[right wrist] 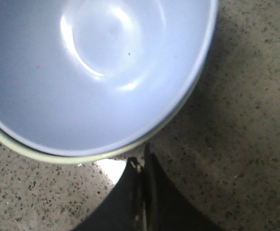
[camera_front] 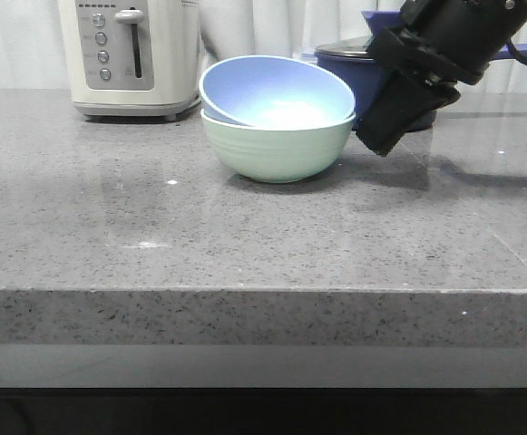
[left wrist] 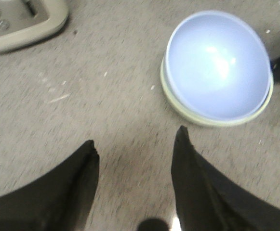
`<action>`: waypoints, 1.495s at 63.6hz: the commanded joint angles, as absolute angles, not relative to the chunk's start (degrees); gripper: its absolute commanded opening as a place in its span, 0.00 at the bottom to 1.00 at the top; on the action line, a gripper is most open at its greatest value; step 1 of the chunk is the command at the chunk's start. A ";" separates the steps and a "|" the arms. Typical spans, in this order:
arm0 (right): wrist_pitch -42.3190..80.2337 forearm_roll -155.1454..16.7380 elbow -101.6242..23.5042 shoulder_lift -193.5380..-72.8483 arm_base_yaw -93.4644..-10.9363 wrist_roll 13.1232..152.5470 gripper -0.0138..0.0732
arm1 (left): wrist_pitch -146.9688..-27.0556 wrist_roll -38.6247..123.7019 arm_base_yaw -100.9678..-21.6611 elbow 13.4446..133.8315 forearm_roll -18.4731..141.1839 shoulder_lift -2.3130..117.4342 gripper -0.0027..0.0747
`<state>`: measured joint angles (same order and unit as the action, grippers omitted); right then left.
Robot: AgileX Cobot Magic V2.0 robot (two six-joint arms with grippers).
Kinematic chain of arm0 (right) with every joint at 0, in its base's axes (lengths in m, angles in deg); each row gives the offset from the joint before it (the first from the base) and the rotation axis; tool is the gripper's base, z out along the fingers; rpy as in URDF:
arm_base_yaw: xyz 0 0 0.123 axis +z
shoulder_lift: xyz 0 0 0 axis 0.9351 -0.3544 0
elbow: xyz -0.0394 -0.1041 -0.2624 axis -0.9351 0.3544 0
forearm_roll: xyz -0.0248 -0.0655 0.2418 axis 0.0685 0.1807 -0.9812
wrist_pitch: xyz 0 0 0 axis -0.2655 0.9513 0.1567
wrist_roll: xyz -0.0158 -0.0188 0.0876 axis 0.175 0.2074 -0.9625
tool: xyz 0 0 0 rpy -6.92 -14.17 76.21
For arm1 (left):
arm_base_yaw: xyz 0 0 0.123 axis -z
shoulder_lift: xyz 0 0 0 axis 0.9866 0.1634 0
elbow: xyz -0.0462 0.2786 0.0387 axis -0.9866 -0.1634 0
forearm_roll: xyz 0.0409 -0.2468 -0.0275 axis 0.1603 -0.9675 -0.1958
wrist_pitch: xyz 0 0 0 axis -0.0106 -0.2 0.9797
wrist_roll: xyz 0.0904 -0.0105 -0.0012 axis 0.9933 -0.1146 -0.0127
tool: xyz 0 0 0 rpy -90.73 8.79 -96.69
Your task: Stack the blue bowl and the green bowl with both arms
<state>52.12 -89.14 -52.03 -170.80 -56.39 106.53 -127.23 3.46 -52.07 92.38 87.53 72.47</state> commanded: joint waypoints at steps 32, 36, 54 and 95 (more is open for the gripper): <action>57.34 -89.85 -55.14 -165.62 -56.59 100.50 0.09 | -121.90 1.04 -51.56 72.39 89.11 46.90 0.48; 57.57 -87.81 -55.06 -163.22 -56.59 97.59 0.10 | -121.90 1.04 -51.56 72.39 89.11 46.38 0.48; 57.84 -72.33 -49.17 -144.67 -55.37 79.63 0.10 | -121.31 1.04 -51.56 72.39 90.42 46.26 0.48; 52.54 -63.77 -23.96 -106.85 -54.61 66.92 0.10 | -118.42 1.04 -51.56 72.39 90.60 46.26 0.48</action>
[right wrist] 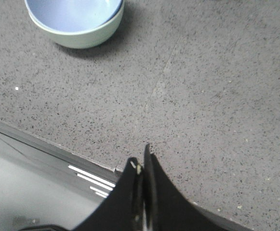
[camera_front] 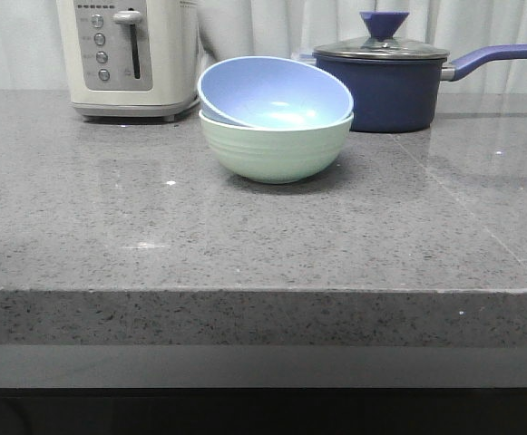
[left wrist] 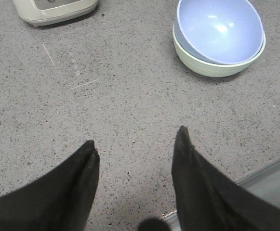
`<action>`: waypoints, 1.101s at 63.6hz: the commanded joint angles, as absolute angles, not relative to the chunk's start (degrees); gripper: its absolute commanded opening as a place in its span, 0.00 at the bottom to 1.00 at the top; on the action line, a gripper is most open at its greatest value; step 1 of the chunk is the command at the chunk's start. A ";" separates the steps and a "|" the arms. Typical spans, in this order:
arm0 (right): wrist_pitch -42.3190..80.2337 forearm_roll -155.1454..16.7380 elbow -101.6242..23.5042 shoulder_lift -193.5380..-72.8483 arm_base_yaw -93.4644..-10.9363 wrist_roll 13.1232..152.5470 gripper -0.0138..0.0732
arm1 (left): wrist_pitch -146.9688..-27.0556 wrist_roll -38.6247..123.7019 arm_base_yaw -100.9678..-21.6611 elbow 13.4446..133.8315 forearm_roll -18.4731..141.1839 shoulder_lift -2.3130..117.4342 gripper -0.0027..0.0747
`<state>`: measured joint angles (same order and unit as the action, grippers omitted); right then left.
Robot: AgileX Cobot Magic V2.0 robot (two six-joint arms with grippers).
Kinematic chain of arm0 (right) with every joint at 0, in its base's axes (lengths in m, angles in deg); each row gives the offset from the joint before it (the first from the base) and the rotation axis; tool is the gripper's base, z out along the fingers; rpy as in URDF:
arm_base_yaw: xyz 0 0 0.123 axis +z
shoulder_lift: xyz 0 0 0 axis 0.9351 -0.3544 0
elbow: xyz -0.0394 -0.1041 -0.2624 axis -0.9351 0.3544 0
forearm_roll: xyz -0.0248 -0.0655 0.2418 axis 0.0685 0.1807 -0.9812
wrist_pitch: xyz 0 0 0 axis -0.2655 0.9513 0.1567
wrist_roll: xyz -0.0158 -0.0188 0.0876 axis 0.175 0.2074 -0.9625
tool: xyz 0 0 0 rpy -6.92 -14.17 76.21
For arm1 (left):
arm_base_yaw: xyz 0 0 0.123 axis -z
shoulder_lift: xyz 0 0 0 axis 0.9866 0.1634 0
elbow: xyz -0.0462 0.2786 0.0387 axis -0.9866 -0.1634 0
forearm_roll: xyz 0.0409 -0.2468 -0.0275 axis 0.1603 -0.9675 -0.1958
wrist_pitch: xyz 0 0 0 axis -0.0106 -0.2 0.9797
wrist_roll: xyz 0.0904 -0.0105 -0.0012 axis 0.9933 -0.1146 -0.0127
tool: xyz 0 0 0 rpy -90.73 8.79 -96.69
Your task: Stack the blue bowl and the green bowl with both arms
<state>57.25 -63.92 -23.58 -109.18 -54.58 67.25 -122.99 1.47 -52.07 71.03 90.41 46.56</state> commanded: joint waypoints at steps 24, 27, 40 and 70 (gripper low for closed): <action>51.06 -63.77 -23.47 -105.43 -54.61 66.92 0.10 | -117.78 1.04 -51.56 72.39 90.60 46.26 0.03; 51.16 -63.77 -23.47 -105.43 -54.61 66.92 0.10 | -117.90 1.04 -51.56 72.31 90.22 46.26 0.01; 51.08 -63.77 -23.47 -105.43 -54.61 66.92 0.10 | -117.67 1.04 -51.56 72.26 90.22 46.26 0.01; 51.08 -63.82 -23.47 -105.43 -54.61 66.92 0.10 | -95.56 1.18 -59.15 61.93 101.35 36.31 0.01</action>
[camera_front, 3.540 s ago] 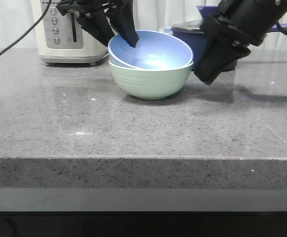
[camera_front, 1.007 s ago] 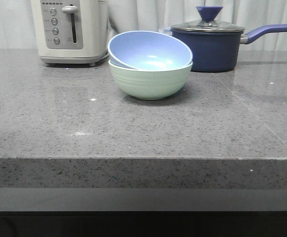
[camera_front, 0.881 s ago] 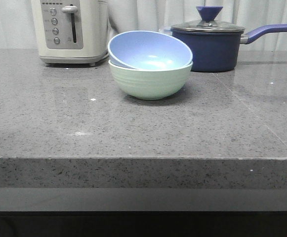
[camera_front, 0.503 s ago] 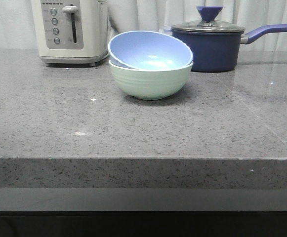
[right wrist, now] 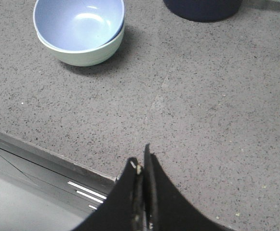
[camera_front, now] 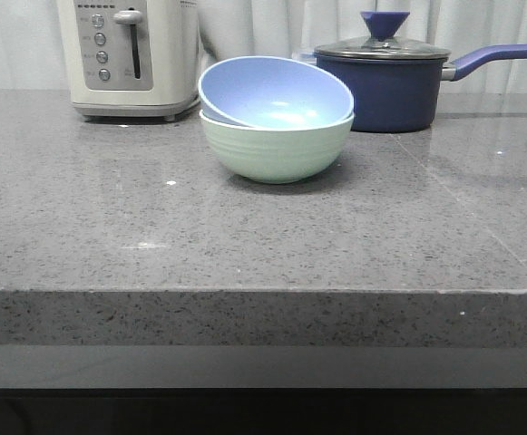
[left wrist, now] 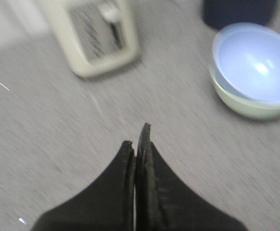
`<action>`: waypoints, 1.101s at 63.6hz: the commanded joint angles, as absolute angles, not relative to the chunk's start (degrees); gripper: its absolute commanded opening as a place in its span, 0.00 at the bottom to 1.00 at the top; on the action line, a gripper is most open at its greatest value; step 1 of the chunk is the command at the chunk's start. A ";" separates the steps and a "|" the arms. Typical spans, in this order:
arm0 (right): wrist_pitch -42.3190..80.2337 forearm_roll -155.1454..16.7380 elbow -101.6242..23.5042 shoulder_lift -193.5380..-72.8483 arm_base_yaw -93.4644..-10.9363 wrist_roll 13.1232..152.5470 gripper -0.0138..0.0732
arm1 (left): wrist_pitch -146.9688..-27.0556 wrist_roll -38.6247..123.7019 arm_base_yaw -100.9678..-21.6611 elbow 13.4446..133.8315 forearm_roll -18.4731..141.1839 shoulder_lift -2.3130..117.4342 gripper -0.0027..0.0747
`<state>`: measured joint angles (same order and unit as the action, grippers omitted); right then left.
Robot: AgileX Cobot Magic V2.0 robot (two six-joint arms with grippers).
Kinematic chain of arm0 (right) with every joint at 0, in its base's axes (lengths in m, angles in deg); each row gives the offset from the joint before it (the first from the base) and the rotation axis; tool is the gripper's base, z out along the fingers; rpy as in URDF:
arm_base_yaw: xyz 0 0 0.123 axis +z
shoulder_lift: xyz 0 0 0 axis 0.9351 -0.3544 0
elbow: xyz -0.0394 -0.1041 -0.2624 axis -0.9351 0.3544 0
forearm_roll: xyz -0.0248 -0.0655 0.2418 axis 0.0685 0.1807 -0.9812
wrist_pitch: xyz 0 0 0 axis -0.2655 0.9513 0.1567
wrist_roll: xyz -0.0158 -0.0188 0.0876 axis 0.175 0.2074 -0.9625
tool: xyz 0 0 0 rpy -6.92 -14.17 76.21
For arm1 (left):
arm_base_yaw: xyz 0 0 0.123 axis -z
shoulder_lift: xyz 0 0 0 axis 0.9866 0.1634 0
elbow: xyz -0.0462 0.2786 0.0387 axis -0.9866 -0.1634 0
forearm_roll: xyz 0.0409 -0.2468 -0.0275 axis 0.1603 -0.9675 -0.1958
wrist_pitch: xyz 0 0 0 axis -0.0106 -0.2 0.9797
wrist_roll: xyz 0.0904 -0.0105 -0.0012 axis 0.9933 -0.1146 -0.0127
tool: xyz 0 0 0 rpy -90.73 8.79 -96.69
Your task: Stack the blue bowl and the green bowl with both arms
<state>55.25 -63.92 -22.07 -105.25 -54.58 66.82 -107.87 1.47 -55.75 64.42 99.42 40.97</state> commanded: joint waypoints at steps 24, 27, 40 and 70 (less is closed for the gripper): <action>51.08 -63.88 -23.47 -105.43 -54.61 66.92 0.10 | -77.34 1.18 -75.01 33.83 89.78 12.03 0.01; 51.08 -63.88 -23.47 -105.43 -54.61 66.92 0.10 | -77.34 1.18 -75.81 31.00 85.94 9.41 0.01; 51.08 -63.88 -23.47 -105.43 -54.61 66.92 0.10 | -73.58 1.18 -76.52 20.02 82.25 1.36 0.01; 51.18 -63.88 -23.47 -105.43 -54.61 66.92 0.10 | -71.00 1.18 -76.52 15.76 82.46 -1.42 0.01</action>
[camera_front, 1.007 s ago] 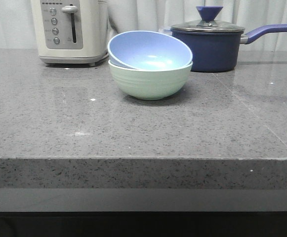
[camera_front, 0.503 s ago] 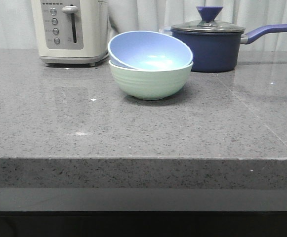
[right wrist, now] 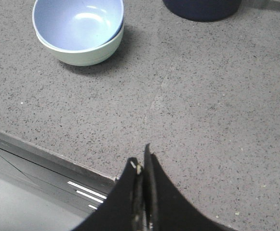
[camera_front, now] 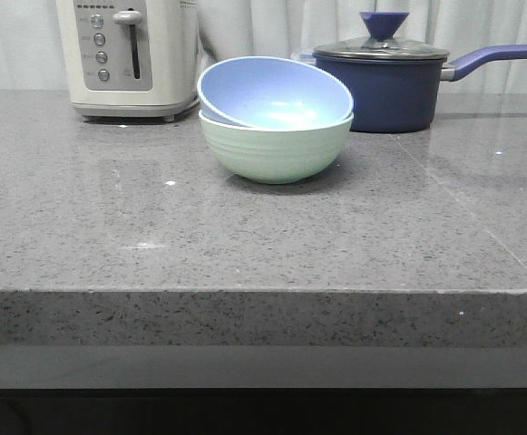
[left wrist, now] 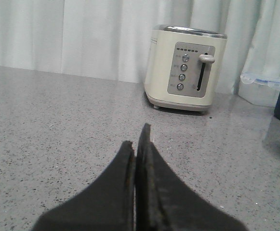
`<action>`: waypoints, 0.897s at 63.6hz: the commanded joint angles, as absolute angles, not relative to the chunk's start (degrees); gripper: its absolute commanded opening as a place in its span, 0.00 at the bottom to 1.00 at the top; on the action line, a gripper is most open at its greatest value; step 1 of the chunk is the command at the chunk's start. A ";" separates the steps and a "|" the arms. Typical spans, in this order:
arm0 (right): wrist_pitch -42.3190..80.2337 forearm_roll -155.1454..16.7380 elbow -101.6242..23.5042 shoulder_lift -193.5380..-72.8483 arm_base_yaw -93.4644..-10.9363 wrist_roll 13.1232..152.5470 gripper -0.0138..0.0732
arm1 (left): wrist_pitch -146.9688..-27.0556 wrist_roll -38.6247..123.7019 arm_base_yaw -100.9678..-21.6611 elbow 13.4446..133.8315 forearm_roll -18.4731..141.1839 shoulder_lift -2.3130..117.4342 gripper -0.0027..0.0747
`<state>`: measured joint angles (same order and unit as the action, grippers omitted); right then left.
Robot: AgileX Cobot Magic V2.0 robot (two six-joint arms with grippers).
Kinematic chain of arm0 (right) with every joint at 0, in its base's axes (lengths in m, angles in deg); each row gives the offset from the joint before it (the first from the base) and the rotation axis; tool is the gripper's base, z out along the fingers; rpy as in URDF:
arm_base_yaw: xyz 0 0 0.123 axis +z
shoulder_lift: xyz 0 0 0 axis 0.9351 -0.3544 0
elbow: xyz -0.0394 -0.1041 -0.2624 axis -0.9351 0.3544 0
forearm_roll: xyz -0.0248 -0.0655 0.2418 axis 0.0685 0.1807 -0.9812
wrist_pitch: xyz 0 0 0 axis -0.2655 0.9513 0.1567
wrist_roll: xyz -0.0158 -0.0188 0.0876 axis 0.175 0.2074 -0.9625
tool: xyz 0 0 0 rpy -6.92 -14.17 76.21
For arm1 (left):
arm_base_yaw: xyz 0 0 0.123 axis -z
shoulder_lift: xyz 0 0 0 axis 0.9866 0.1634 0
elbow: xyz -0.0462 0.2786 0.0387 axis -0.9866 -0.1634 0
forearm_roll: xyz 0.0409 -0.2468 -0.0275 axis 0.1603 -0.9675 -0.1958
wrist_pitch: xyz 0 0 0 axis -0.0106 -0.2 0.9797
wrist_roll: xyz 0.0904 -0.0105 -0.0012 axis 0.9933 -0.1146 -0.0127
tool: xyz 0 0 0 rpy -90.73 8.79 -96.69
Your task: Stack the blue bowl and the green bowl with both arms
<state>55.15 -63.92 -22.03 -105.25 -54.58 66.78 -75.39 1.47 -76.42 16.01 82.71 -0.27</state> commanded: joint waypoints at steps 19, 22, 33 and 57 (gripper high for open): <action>51.18 -63.88 -23.47 -105.43 -54.61 66.92 0.10 | -71.40 1.27 -76.52 15.76 82.54 -1.30 0.01; 51.18 -63.88 -23.47 -105.43 -54.61 66.92 0.10 | -71.40 1.27 -76.52 15.76 82.54 -1.30 0.01; 51.18 -63.88 -23.47 -105.43 -54.61 66.92 0.10 | -71.29 1.27 -76.52 15.76 85.48 -1.30 0.01; 51.18 -63.88 -23.47 -105.43 -54.61 66.92 0.10 | -71.39 1.27 -76.52 15.76 85.37 -1.30 0.01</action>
